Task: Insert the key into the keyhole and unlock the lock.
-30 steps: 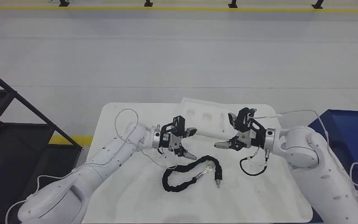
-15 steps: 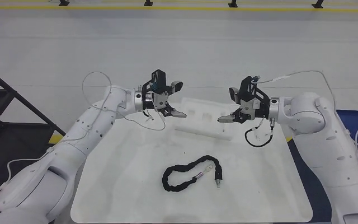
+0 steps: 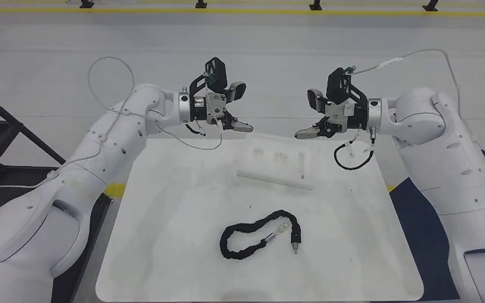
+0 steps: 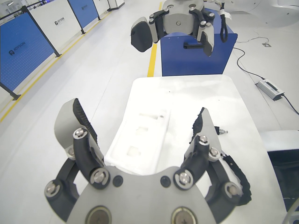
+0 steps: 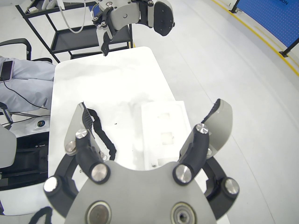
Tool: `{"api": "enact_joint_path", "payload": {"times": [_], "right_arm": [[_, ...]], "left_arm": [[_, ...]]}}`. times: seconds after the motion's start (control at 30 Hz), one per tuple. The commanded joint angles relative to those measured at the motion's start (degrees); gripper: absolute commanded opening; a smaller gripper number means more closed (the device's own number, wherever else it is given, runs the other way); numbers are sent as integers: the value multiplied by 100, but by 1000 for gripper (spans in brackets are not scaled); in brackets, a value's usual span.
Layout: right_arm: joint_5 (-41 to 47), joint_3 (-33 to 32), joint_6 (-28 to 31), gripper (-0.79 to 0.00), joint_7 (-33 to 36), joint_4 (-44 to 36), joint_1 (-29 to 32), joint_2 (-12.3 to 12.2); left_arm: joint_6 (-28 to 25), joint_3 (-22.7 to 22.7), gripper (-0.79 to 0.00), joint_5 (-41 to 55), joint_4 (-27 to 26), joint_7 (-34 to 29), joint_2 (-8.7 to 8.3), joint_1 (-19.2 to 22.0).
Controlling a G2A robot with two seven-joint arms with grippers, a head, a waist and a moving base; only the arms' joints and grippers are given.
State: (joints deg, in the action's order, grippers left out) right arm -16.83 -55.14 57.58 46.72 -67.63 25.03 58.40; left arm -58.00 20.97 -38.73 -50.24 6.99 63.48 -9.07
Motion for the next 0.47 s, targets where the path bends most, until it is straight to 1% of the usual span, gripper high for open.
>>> {"api": "enact_joint_path", "payload": {"times": [0.0, 0.17, 0.43], "right_arm": [[17, 97, 42, 0, -54, 129, -126, 23], [97, 155, 42, 0, -146, 158, -166, 42], [97, 155, 42, 0, -146, 158, -166, 42]], "left_arm": [[0, -122, 0, 220, 30, -140, 4, 104], [0, -419, 0, 492, -70, -359, -24, 287], [0, -420, -1, 492, -70, -359, -24, 287]]}}
